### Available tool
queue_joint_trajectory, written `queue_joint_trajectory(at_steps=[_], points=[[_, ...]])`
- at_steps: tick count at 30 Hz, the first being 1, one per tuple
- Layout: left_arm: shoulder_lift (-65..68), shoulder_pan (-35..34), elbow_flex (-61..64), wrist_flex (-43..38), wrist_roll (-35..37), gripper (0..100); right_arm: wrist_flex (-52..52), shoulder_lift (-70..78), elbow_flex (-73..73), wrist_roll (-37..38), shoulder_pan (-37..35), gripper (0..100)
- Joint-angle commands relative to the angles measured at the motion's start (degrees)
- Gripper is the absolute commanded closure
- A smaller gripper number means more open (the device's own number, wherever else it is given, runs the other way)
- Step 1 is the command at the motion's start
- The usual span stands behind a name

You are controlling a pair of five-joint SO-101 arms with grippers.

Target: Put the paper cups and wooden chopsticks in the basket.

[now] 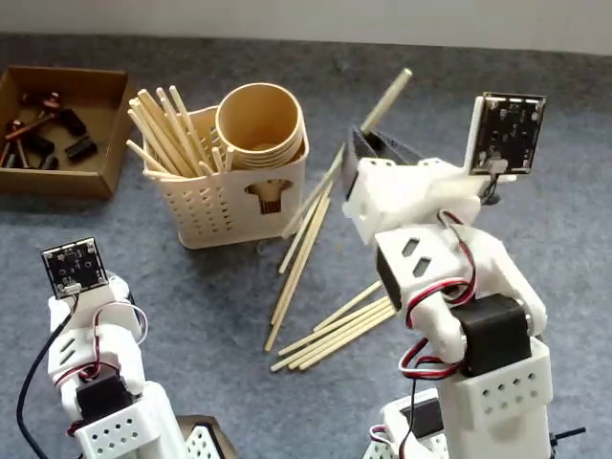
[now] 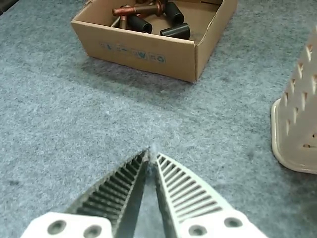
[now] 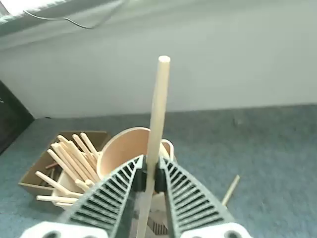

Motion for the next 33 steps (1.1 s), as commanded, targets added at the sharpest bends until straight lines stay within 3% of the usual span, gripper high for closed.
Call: queue_joint_trajectory(at_steps=[1, 8, 18, 27, 33], points=[[-0.57, 0.75, -0.22, -1.23, -0.18, 99, -8.75, -0.75, -2.15, 3.52, -3.65, 99.3], [-0.57, 0.75, -0.22, -1.23, -0.18, 99, -25.10, -0.66, -1.63, 10.11, -9.63, 99.3], [-0.57, 0.75, -0.22, -1.14, -0.18, 99, -36.70, 8.40, -2.07, 17.76, -15.08, 99.3], [-0.57, 0.75, -0.22, -1.14, -0.18, 99, -40.48, 16.57, -2.07, 28.48, -19.47, 99.3], [-0.57, 0.75, -0.22, -1.14, -0.18, 99, -40.48, 20.35, -1.80, 30.51, -20.09, 99.3]])
